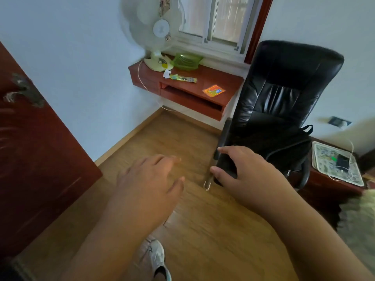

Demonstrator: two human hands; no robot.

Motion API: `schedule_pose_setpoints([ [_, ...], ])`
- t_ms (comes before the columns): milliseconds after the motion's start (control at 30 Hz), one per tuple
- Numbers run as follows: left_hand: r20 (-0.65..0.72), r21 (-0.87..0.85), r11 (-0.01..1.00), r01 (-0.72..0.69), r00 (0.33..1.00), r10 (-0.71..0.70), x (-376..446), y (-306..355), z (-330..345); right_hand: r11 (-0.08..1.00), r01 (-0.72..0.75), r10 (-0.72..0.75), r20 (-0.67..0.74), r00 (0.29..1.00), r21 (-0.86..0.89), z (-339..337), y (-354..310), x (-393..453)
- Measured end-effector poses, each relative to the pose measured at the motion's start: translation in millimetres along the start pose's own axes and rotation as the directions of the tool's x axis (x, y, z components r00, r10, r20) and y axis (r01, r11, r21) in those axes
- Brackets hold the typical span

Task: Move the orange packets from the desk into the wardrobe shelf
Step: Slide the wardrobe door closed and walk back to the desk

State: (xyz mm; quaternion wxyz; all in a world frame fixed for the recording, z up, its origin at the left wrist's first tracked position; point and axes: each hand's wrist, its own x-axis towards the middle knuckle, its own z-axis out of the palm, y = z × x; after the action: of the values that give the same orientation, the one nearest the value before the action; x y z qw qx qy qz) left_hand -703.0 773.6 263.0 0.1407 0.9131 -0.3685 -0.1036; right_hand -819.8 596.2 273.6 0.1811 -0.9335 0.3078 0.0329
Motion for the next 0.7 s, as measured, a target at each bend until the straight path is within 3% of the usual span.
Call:
schedule_pose_setpoints([
  [400,0.005,0.007,0.998,-0.070,0.998,0.070,178.5,-86.3,-49.0,0.998,-0.063,0.063,-0.025,0.998,0.001,-14.9,-82.0,168.8],
  [700,0.041,0.015,0.997,-0.074,0.996,0.073,269.1,-112.6,-59.3,0.997,-0.081,0.082,-0.014,0.997,0.018,-14.0,-82.3,266.7],
])
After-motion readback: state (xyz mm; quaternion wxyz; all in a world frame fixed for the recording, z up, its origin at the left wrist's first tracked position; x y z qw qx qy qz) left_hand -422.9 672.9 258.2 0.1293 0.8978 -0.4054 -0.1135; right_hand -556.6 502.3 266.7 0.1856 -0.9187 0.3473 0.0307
